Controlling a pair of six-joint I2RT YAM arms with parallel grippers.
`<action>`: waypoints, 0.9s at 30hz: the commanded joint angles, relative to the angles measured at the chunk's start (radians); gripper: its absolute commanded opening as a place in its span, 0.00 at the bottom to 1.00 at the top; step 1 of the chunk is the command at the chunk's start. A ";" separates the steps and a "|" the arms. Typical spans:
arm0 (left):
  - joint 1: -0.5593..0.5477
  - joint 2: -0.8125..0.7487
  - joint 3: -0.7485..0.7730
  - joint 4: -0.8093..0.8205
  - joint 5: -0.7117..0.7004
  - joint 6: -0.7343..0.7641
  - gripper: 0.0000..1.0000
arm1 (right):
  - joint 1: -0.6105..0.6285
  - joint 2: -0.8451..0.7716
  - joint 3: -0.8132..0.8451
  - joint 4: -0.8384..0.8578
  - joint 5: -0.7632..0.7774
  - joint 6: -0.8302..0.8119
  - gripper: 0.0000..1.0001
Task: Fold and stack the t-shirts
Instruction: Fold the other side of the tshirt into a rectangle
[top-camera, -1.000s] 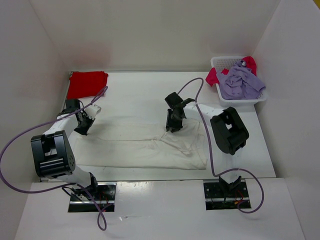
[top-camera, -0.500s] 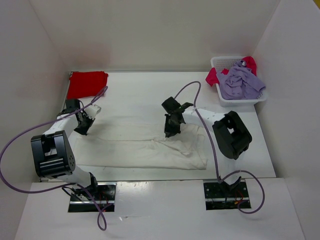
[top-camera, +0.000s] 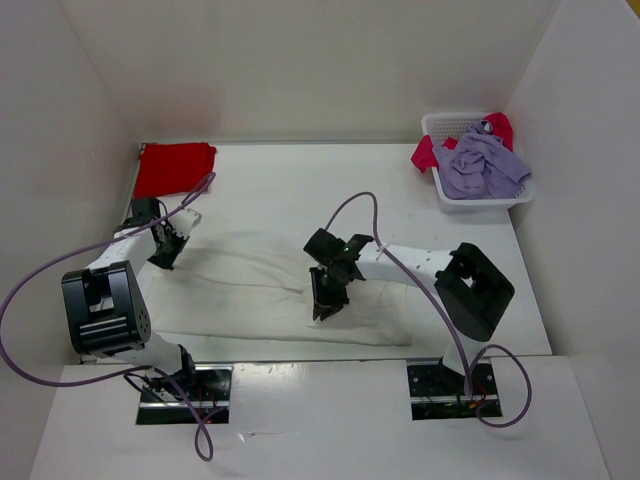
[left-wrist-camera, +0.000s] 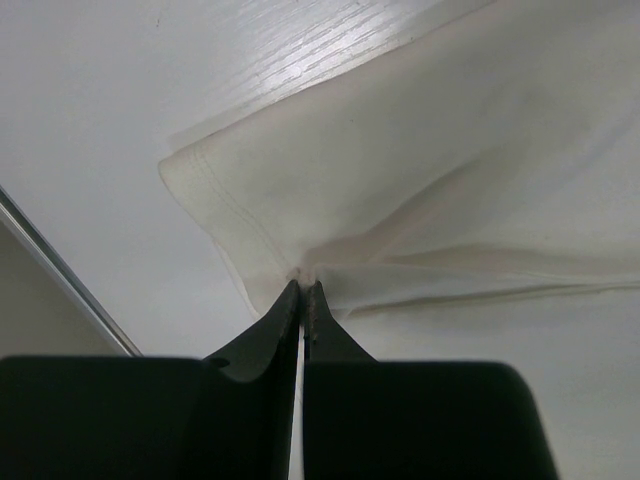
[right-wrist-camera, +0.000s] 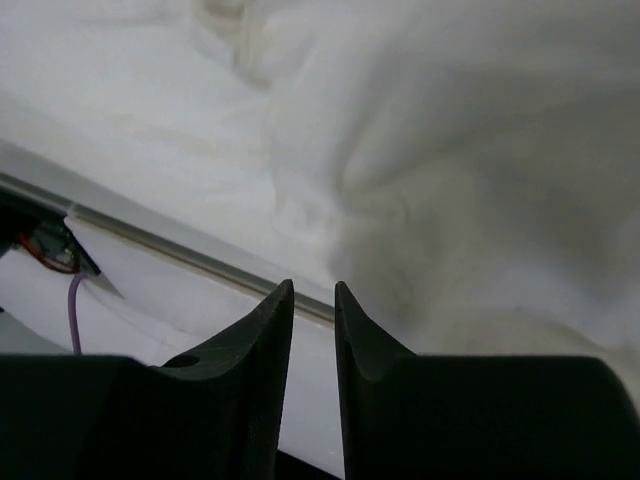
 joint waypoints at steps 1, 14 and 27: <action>0.007 0.007 0.026 0.019 -0.008 -0.002 0.02 | 0.047 0.002 0.051 -0.031 -0.071 -0.007 0.30; 0.007 -0.025 0.006 0.019 -0.028 0.007 0.02 | -0.076 -0.272 -0.074 -0.089 0.159 0.134 0.39; 0.007 -0.025 0.006 0.019 -0.010 0.007 0.02 | -0.157 -0.390 -0.338 -0.101 0.255 0.205 0.51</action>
